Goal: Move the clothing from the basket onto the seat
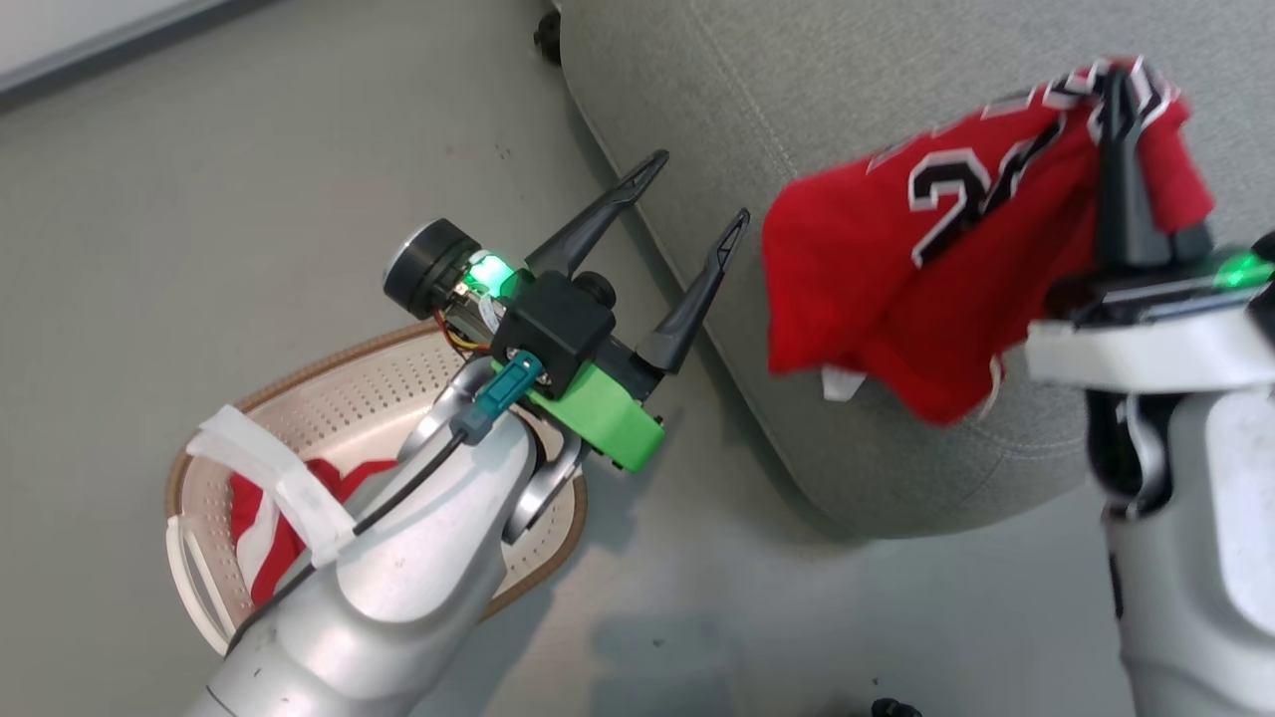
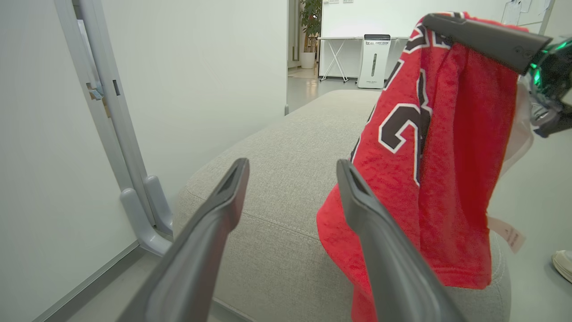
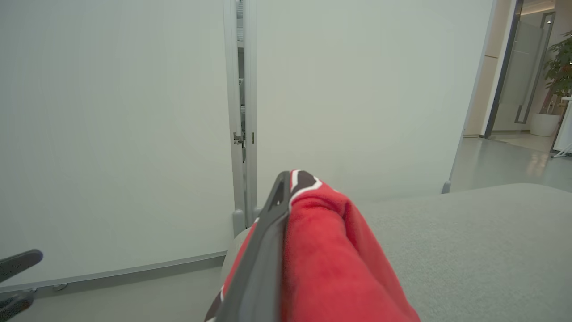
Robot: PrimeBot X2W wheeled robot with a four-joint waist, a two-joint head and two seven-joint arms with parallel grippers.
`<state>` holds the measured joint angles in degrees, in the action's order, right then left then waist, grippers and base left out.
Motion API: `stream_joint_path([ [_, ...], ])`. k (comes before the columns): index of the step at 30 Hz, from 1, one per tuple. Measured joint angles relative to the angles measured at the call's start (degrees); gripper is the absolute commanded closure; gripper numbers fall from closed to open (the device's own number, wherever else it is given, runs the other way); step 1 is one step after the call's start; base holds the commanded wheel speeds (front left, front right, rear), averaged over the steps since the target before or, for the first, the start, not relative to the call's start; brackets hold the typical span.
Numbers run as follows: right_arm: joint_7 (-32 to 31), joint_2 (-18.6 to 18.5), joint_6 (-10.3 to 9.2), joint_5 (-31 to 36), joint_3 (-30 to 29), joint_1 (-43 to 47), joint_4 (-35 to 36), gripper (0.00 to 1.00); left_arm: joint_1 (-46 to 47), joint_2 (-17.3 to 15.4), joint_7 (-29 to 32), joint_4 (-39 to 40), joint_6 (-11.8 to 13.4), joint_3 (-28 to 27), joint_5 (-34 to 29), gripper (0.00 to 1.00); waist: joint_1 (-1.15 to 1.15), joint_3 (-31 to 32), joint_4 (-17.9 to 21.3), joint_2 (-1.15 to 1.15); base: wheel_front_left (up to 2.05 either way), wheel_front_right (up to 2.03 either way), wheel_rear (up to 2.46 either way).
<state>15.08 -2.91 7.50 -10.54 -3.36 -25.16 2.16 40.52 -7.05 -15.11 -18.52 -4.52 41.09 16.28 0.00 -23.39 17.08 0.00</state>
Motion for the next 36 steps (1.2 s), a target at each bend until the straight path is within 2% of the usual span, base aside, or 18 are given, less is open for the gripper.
stream_joint_path([
  [10, 0.0, -5.0, 0.00, 1.9, -5.9, -20.9, 0.5, 1.00, 3.2, -1.7, 0.6, 1.3, 0.4, -0.3, -1.6, 0.00, 0.00, -7.6, -1.1, 0.00, 0.00, 0.00, 0.00],
  [22, 0.0, -15.6, 0.00, 1.9, -11.1, -44.6, -6.5, 1.00, 6.3, -2.3, 0.6, 2.0, 0.5, 0.2, -2.7, 0.00, 0.01, -17.2, -3.4, 0.00, 0.00, 0.00, 0.00],
  [27, 0.0, -16.8, 0.00, 2.5, -9.5, -48.3, -13.9, 1.00, 7.3, -2.2, 0.5, 1.8, 0.5, 0.4, -2.8, 0.00, 0.01, -20.2, -4.5, 0.00, 0.00, 0.00, 0.00],
  [31, 0.0, -16.7, 0.01, 4.5, -7.1, -48.3, -20.1, 1.00, 7.9, -1.9, 0.4, 1.6, 0.5, 0.9, -3.0, 0.00, 0.01, -22.1, -5.3, 0.00, 0.00, 0.00, 0.00],
  [36, 0.0, -16.6, 0.01, 5.6, -7.3, -48.0, -26.9, 1.00, 9.0, -1.3, 0.4, 1.2, 0.4, 1.3, -3.1, 0.00, 0.01, -23.6, -6.4, 0.00, 0.00, 0.00, 0.00],
])
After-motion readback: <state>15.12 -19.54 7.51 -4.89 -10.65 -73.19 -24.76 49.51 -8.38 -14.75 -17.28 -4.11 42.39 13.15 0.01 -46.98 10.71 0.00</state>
